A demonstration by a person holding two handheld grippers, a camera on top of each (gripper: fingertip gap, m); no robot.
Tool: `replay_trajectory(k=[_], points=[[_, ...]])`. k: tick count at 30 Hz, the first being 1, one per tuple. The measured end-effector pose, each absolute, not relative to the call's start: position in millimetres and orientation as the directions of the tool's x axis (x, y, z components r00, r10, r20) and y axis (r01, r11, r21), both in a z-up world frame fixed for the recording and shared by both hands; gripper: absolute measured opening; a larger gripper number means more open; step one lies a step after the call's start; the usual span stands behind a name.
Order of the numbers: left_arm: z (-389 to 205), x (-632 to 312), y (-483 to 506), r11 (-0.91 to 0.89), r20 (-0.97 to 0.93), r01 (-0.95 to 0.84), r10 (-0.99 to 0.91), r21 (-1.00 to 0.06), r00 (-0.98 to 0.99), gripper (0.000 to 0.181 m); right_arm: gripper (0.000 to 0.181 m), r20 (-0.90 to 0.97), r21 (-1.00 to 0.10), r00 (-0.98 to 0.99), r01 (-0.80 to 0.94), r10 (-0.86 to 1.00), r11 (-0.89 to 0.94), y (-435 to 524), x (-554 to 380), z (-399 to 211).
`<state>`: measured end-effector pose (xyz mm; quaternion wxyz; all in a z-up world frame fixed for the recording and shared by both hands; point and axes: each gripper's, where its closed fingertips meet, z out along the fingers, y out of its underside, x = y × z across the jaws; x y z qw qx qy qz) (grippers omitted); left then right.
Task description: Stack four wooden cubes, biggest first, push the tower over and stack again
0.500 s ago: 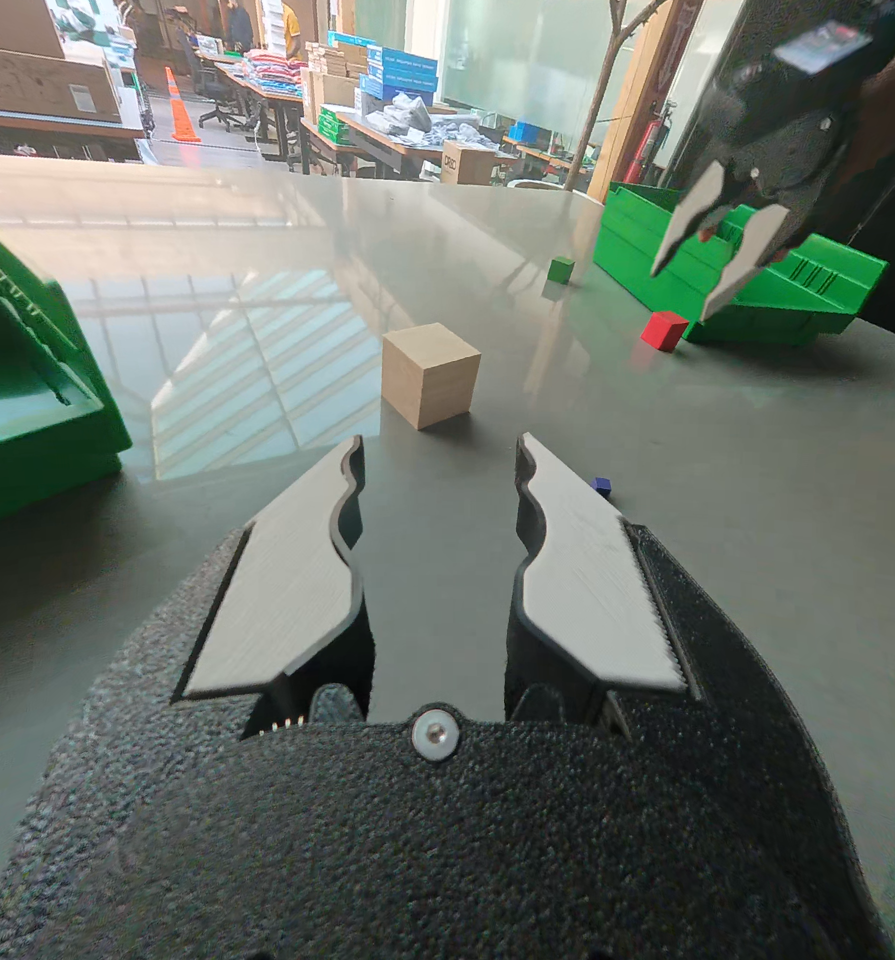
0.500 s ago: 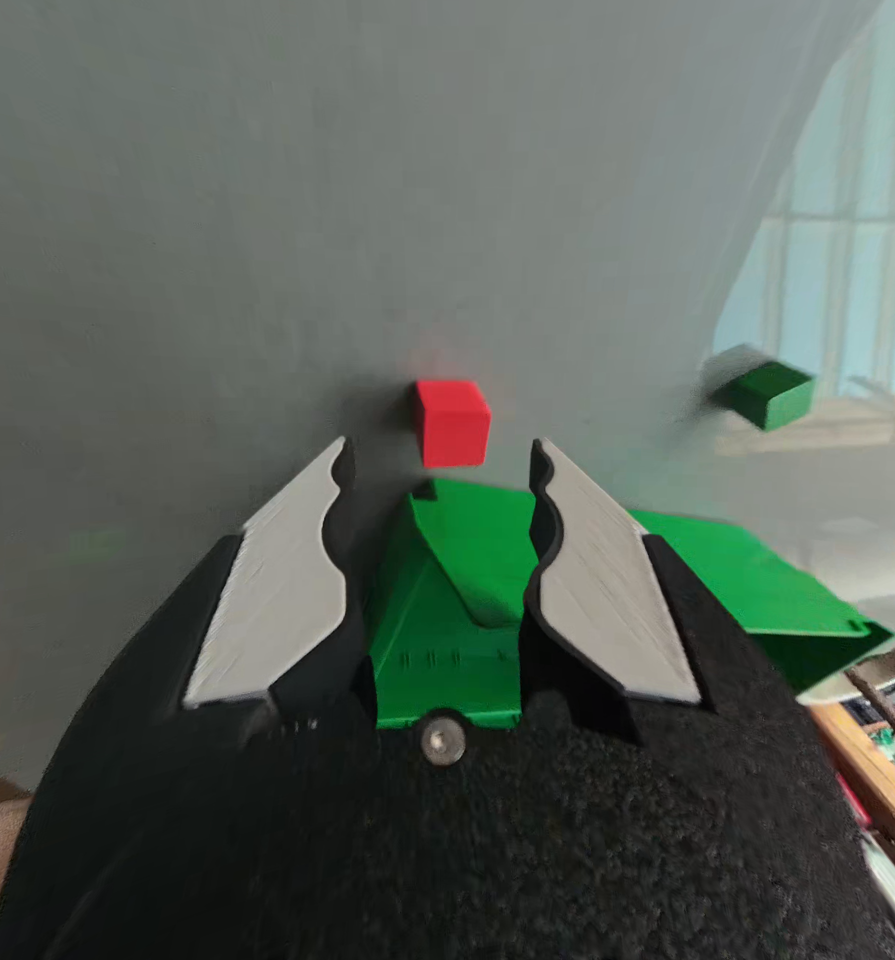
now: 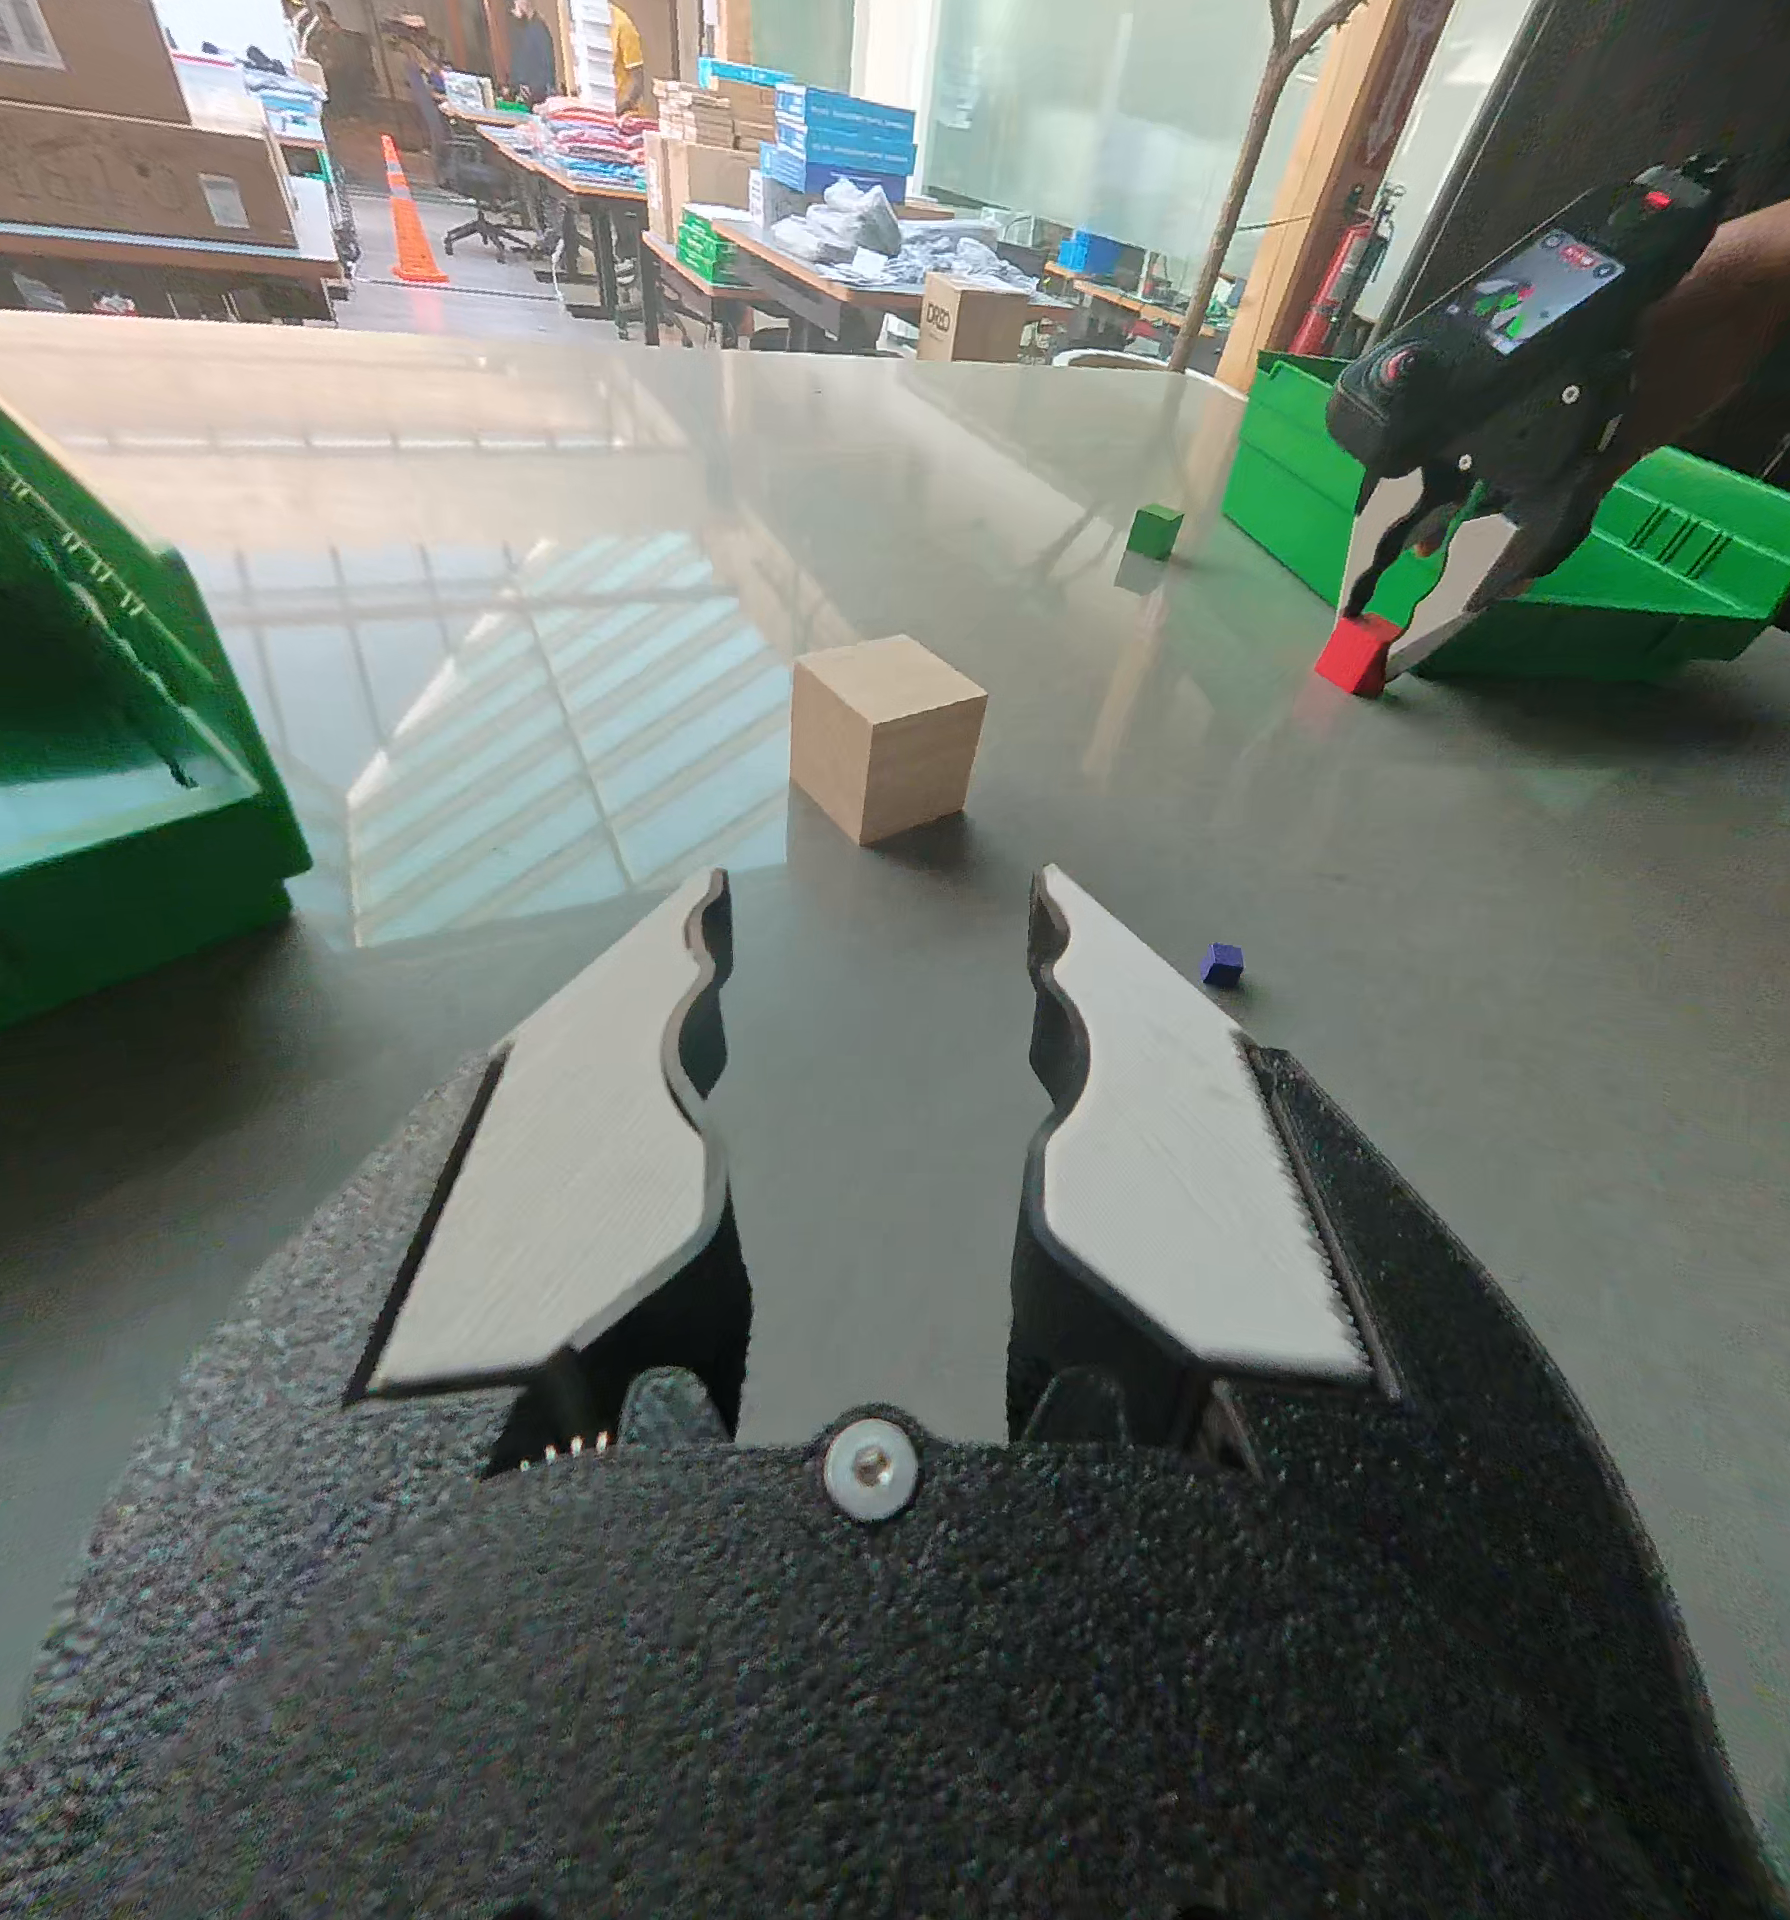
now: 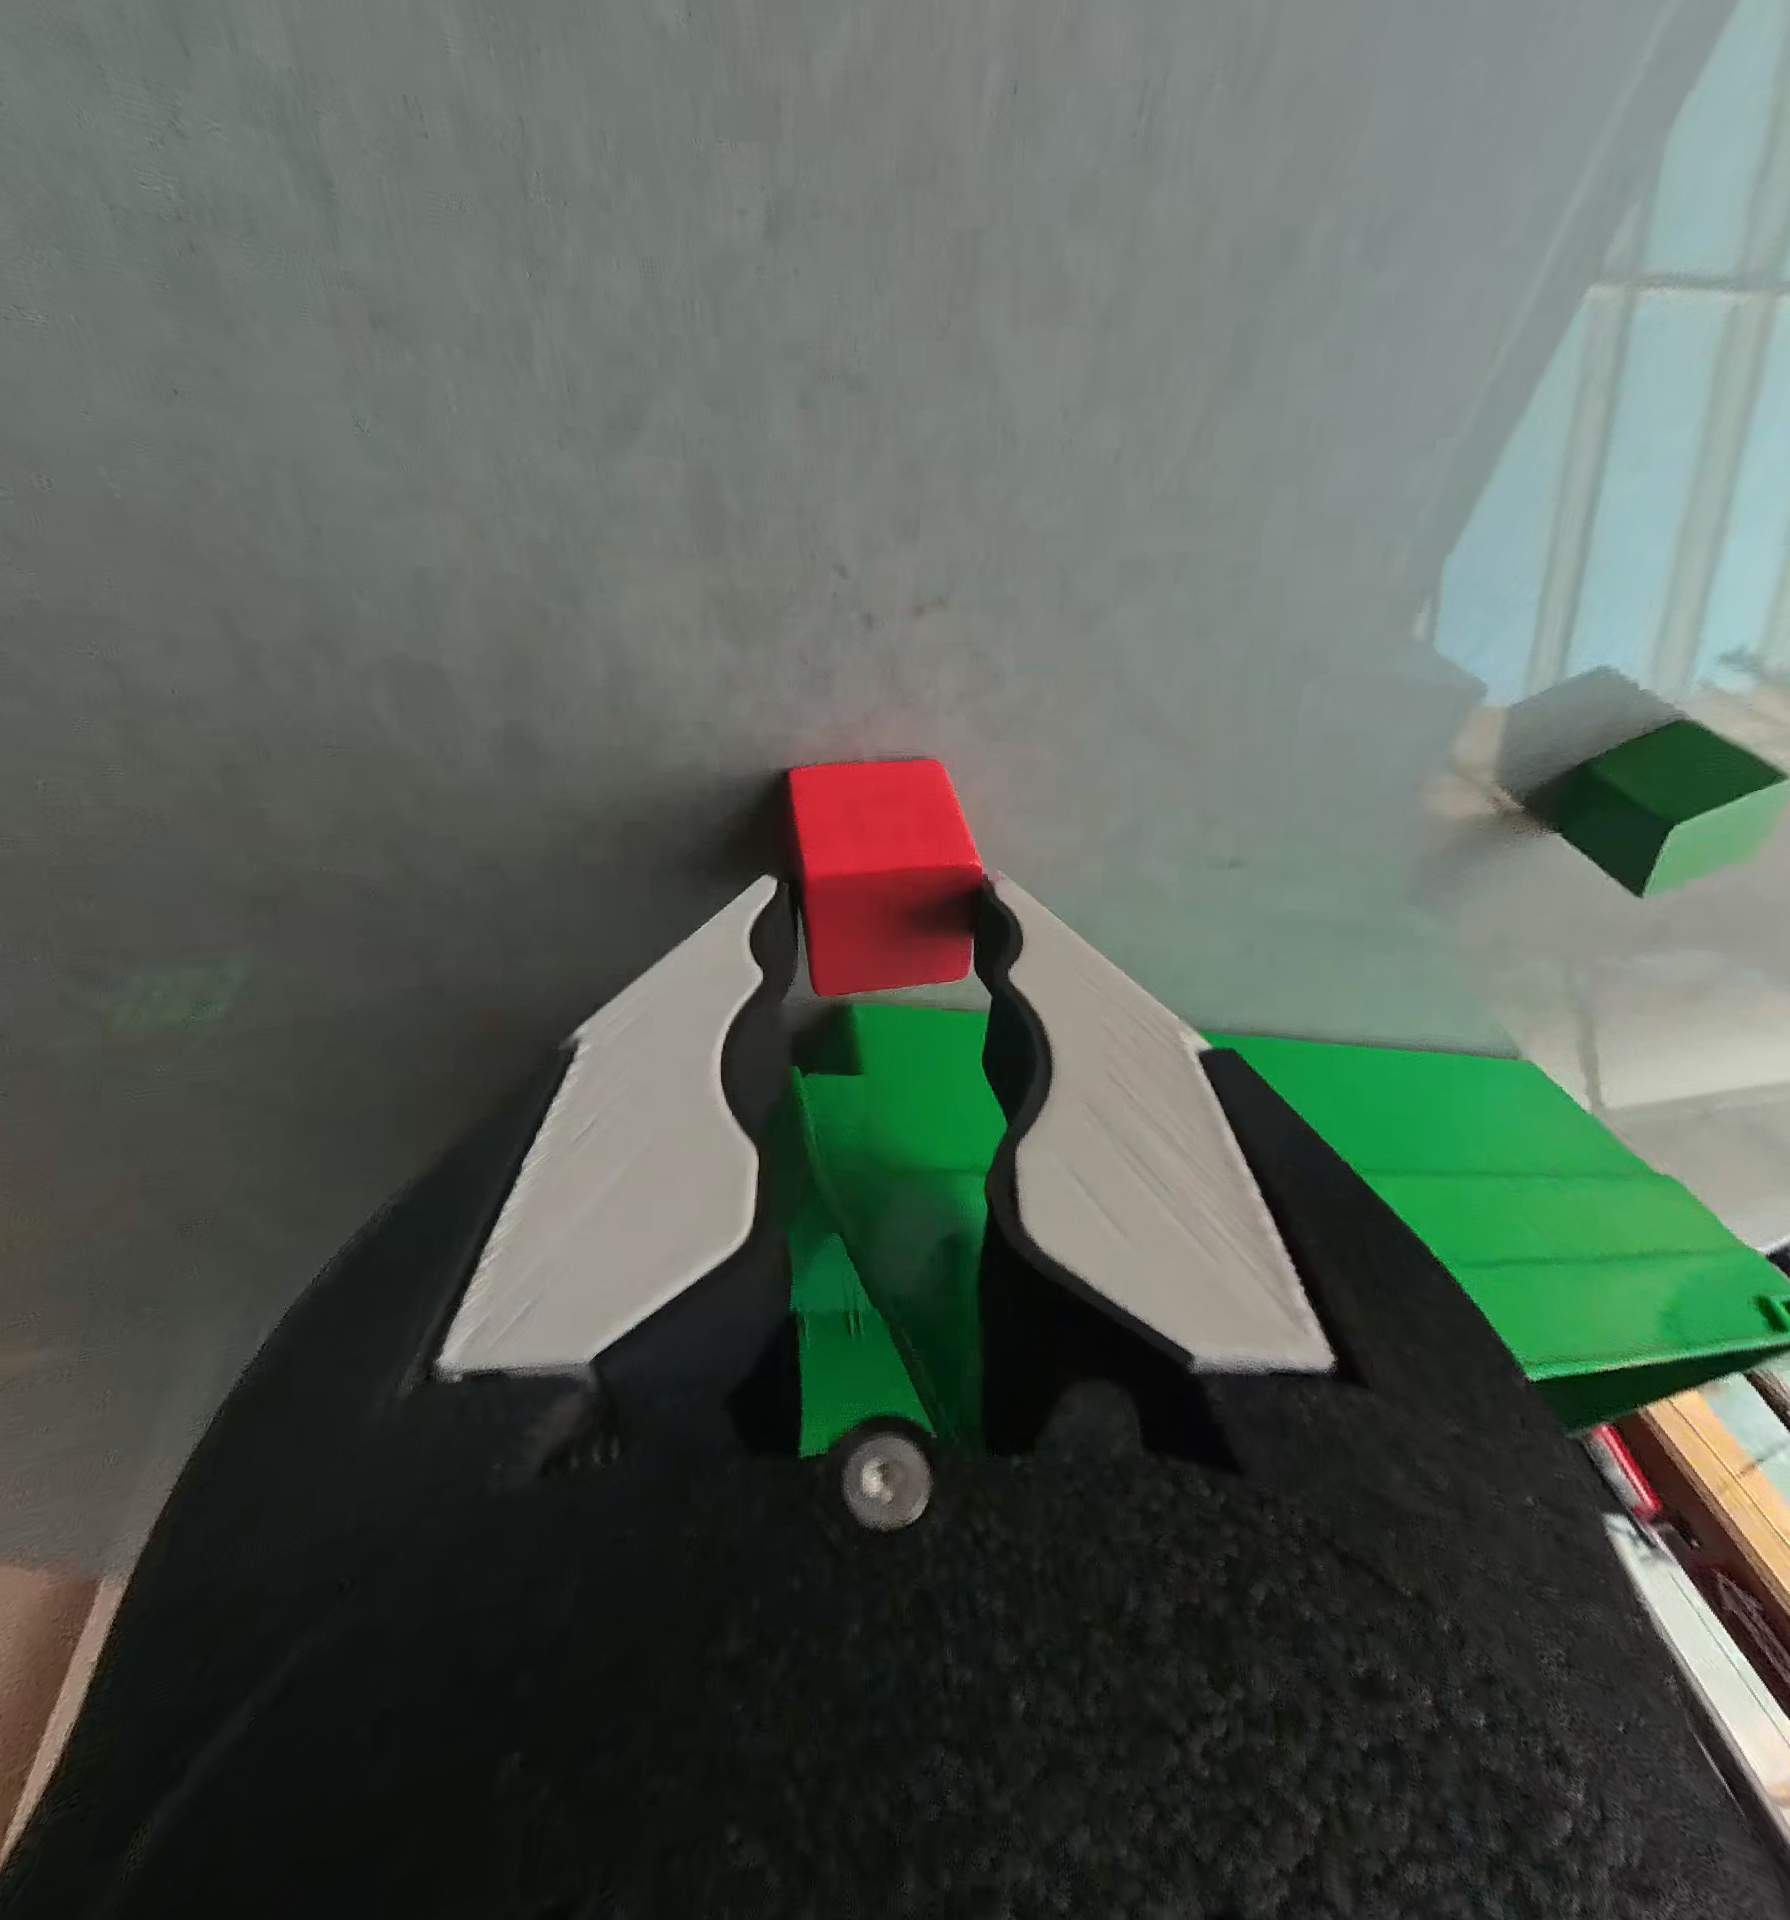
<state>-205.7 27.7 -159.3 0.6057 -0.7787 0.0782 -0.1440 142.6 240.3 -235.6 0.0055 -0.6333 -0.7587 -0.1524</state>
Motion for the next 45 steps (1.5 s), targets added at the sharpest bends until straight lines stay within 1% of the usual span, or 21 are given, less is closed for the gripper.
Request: replay_trajectory(k=[3,7,16,21,31,34,37,41,45], points=[[-163.0,-208.2,25.9,-0.263,0.134,0.056,-0.291,-0.963,0.947,0.057,0.033,0.206,0.145,-0.188,0.976,0.96,0.16,231.1,121.5,-229.9],[-161.4,-203.9,25.6,-0.253,0.129,0.049,-0.312,-0.966,0.941,0.058,0.033,0.2,0.066,-0.195,0.98,0.96,0.186,213.2,88.6,-220.1],[-158.8,-204.3,22.2,-0.241,0.109,0.033,-0.309,-0.97,0.945,0.058,0.033,0.148,-0.007,-0.239,0.97,0.96,0.242,169.3,32.0,-230.4],[-160.5,-211.4,18.0,-0.242,0.112,0.04,-0.293,-0.969,0.95,0.057,0.033,0.13,-0.073,-0.248,0.963,0.96,0.259,154.7,11.3,-235.2],[-162.3,-214.2,18.5,-0.246,0.115,0.043,-0.286,-0.968,0.951,0.057,0.033,0.139,-0.307,-0.204,0.921,0.969,0.238,144.0,-7.0,-238.9],[-162.4,-213.8,18.9,-0.248,0.113,0.04,-0.287,-0.968,0.951,0.057,0.033,0.131,-0.356,-0.18,0.909,0.975,0.215,142.2,-8.5,-236.5],[-162.1,-212.7,18.9,-0.251,0.116,0.041,-0.292,-0.967,0.949,0.057,0.033,0.128,-0.395,-0.182,0.893,0.975,0.218,140.6,-21.8,-215.8],[-160.9,-210.3,18.8,-0.248,0.11,0.034,-0.299,-0.968,0.948,0.057,0.033,0.178,-0.441,-0.221,0.853,0.959,0.279,148.0,-59.2,-170.5],[-159.6,-208.6,15.9,-0.243,0.109,0.034,-0.301,-0.969,0.947,0.057,0.033,0.221,-0.43,-0.284,0.83,0.933,0.355,157.0,-102.3,-142.3]])
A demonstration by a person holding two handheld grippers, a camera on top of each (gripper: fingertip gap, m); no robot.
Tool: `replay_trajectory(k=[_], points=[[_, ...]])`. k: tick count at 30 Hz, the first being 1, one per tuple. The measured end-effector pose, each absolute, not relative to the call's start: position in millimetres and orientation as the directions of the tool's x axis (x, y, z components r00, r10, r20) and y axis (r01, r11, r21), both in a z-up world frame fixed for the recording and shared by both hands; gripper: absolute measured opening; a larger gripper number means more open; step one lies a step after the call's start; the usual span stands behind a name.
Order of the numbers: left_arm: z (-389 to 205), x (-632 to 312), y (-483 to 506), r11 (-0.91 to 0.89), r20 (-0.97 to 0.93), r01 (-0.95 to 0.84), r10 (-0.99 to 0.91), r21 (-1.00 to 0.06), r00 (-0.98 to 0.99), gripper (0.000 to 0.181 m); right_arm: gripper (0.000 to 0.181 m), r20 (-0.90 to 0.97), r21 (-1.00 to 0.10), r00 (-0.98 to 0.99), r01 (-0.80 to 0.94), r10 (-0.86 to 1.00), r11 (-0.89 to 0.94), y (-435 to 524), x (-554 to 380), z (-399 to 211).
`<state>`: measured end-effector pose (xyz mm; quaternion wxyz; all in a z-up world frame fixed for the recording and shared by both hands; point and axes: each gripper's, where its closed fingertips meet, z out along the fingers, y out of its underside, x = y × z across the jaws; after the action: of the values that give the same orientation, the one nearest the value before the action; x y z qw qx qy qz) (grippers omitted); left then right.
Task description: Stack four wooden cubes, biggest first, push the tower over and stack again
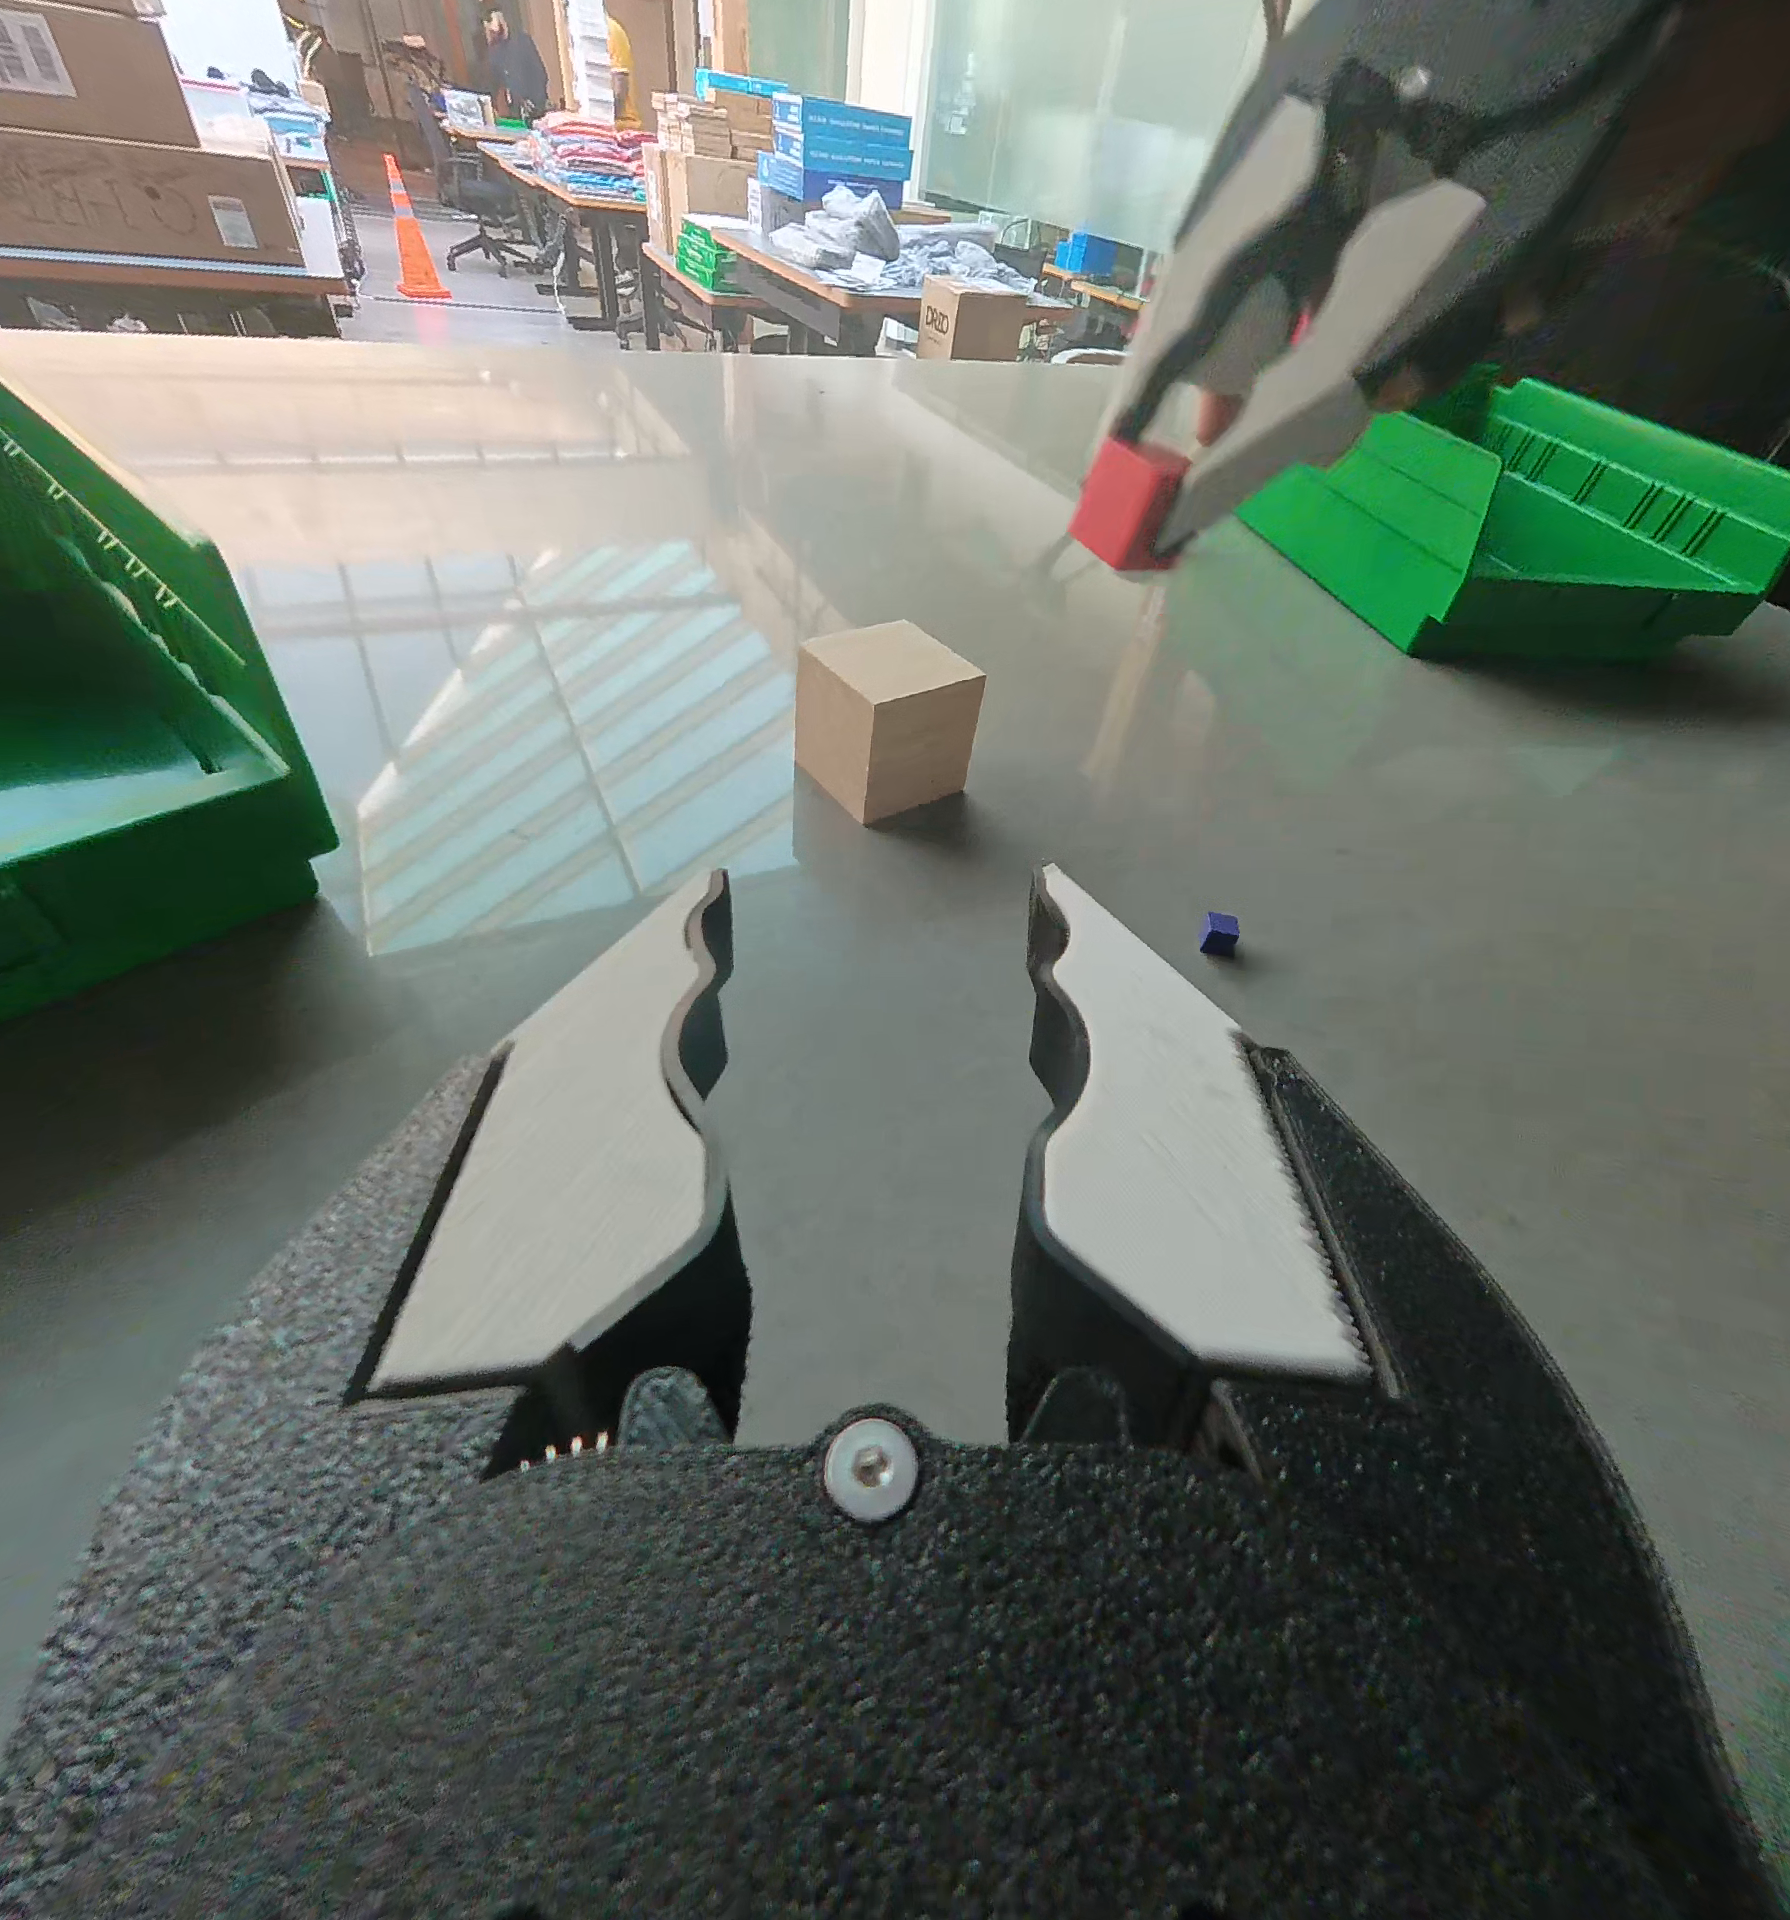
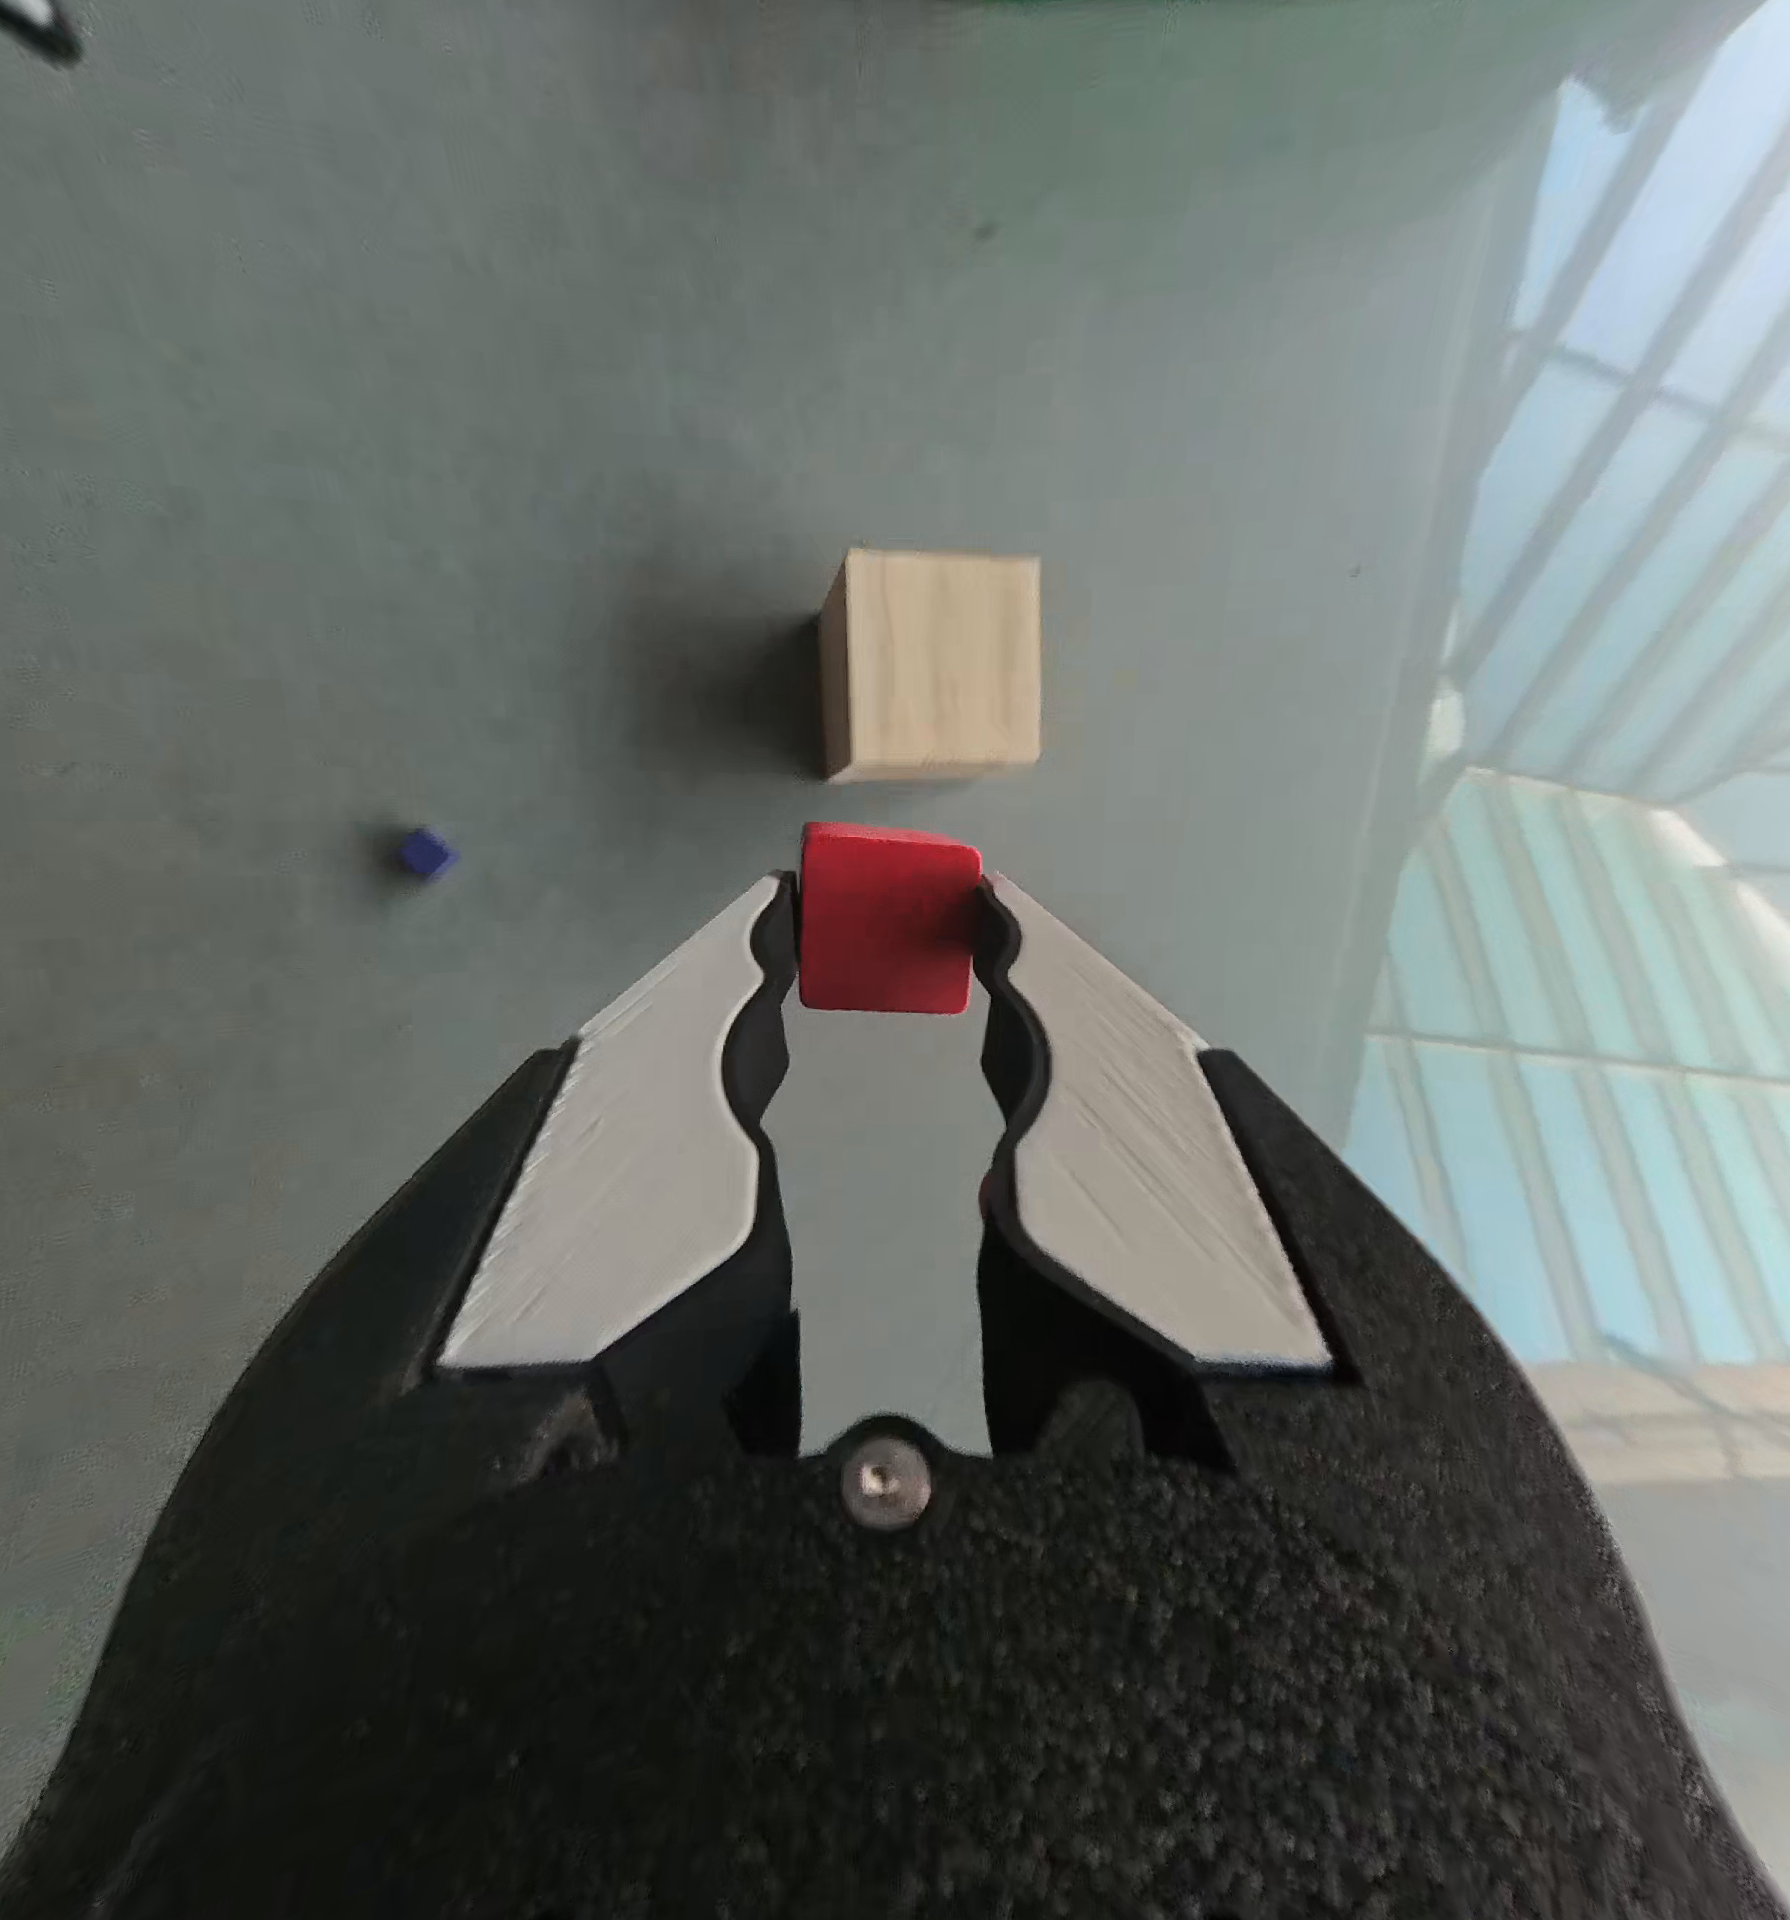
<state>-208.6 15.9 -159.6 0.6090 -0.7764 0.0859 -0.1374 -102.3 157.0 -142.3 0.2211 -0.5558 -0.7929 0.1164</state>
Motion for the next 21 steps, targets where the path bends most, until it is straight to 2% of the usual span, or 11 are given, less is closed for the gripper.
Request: replay_trajectory(k=[8,21], points=[[-161.4,-213.9,8.4,-0.244,0.083,0.014,-0.271,-0.97,0.959,0.057,0.033,0.183,-0.373,-0.348,0.841,0.92,0.392,166.1,-158.7,-161.4],[-173.8,-216.6,4.3,-0.299,0.041,-0.041,-0.262,-0.953,0.964,0.059,0.033,0.133,-0.342,-0.379,0.849,0.916,0.401,164.9,-164.4,-185.3]])
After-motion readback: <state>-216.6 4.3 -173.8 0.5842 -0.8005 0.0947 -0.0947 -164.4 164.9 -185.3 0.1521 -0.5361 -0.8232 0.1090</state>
